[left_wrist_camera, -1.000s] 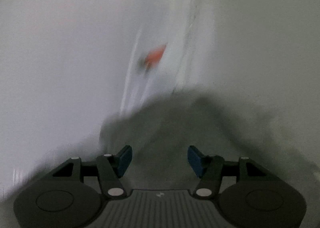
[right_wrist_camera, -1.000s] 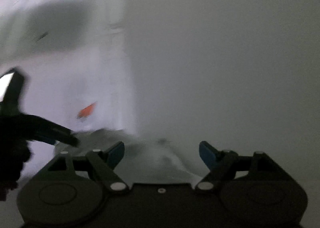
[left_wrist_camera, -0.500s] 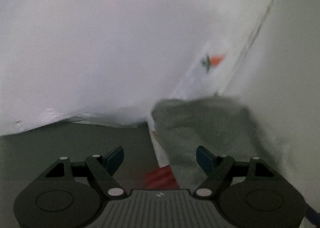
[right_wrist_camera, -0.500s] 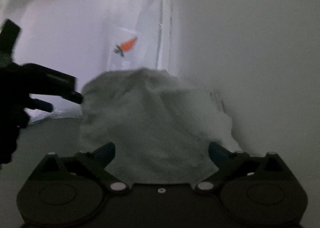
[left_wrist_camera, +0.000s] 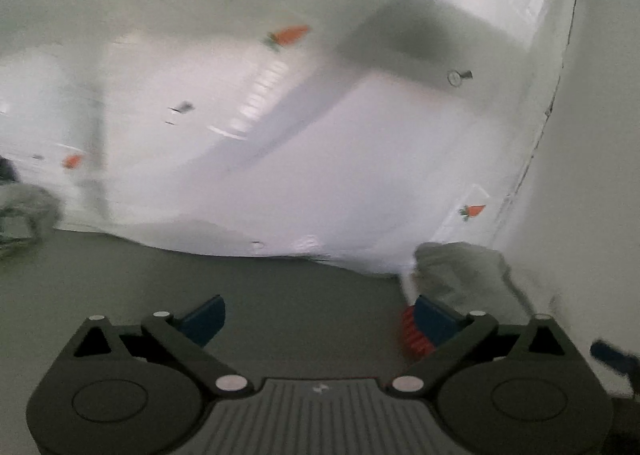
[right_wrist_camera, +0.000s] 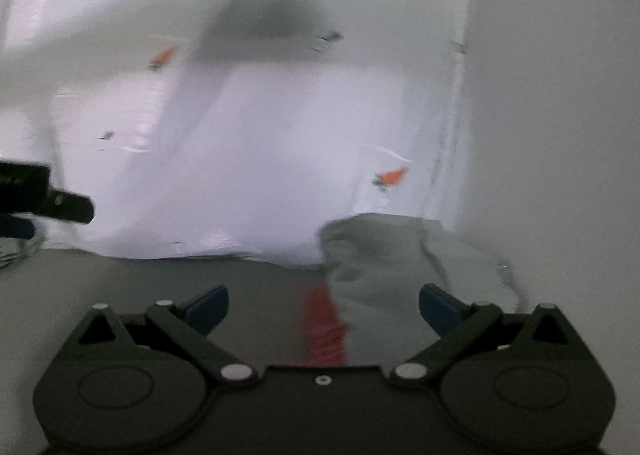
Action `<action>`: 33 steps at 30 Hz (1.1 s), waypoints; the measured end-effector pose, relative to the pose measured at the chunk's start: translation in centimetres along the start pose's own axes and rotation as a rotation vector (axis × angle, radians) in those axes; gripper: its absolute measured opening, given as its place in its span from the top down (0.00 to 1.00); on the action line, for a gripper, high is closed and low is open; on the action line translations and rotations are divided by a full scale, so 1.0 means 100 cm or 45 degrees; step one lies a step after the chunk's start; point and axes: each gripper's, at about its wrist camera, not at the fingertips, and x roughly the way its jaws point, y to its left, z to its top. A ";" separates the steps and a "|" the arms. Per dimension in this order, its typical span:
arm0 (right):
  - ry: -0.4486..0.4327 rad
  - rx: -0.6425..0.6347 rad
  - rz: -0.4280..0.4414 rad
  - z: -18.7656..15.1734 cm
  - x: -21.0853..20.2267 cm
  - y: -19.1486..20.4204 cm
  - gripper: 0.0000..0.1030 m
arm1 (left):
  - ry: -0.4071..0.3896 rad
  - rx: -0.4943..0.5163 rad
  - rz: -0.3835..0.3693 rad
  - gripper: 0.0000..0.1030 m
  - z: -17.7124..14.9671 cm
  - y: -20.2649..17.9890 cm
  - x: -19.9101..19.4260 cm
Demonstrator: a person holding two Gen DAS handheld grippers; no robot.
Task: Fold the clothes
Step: 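Lower the hoodie onto the stack and open both grippers, then move both open grippers back toward the clothes pile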
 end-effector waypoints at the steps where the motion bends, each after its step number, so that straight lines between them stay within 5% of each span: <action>1: -0.003 -0.008 0.014 0.000 -0.009 0.008 0.00 | -0.016 0.012 0.015 0.02 -0.005 0.006 -0.015; 8: -0.016 -0.023 0.136 -0.016 -0.064 0.066 0.00 | -0.105 0.040 0.105 0.00 -0.028 0.045 -0.113; 16: -0.045 -0.027 0.293 -0.032 -0.131 0.148 0.00 | -0.096 0.020 0.197 0.00 -0.067 0.098 -0.206; 33: -0.039 -0.170 0.581 -0.067 -0.211 0.290 0.00 | -0.103 -0.117 0.469 0.00 -0.122 0.213 -0.316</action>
